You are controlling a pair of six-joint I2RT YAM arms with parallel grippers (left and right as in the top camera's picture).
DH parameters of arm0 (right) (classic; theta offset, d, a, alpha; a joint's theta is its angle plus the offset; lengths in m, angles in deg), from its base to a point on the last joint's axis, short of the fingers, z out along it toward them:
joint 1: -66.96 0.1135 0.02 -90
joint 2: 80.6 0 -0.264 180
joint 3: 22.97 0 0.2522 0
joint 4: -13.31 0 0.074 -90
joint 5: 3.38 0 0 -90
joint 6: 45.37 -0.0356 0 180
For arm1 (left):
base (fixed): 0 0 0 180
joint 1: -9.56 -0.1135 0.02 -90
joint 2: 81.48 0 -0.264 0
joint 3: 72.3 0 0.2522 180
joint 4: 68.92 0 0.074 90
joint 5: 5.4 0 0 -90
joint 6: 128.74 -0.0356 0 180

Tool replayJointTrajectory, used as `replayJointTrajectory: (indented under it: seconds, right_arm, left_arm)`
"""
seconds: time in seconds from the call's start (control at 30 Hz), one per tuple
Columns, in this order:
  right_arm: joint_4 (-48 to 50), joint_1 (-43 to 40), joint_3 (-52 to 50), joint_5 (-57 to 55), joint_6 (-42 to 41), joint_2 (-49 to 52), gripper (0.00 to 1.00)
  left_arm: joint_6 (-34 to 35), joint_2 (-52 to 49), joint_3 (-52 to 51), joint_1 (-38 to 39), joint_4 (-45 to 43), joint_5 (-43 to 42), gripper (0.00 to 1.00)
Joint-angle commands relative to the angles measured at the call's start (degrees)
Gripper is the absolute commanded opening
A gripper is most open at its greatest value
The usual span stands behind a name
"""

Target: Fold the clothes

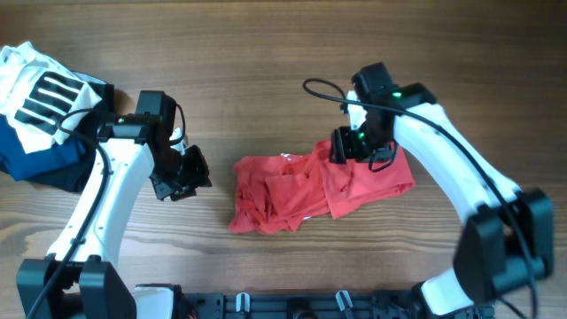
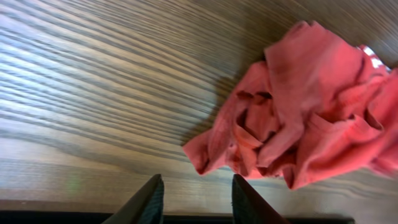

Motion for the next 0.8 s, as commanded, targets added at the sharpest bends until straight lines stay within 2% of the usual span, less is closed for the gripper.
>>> replayJointTrajectory:
  seconds: [0.0, 0.07, 0.1, 0.23, 0.33, 0.6, 0.77]
  right_arm:
    - [-0.83, 0.28, 1.84, 1.75, 2.45, -6.25, 0.81]
    - [-2.62, 0.28, 1.84, -0.24, 2.29, -6.45, 0.81]
    - [-3.58, 0.26, 1.81, -2.47, 1.66, -6.4, 0.77]
    - [-6.67, -0.15, 1.81, -15.23, -6.23, -6.32, 0.75]
    - [-7.5, -1.16, 1.81, -16.26, -6.88, -6.32, 0.76]
    - [-7.63, -1.73, 1.81, -16.26, -6.88, -6.32, 0.76]
    - [-7.69, -1.73, 1.81, -16.26, -6.86, -6.34, 0.76]
  left_arm:
    - [-2.01, 0.42, 0.63, 1.57, 0.0, -4.2, 0.42]
    - [-2.01, 0.42, 0.63, 3.32, -0.28, -4.2, 0.5]
    - [-2.01, 0.42, 0.57, 4.26, -0.55, -4.2, 0.55]
    - [-1.99, 0.31, -1.22, 7.76, -2.95, -4.2, 0.69]
    - [-1.97, 0.26, -5.73, 9.53, -8.41, -4.44, 0.78]
    - [-2.45, -4.37, -15.04, 14.78, -24.55, -9.64, 0.8]
    - [-1.64, -9.62, -15.5, 19.65, -29.03, -10.86, 0.8]
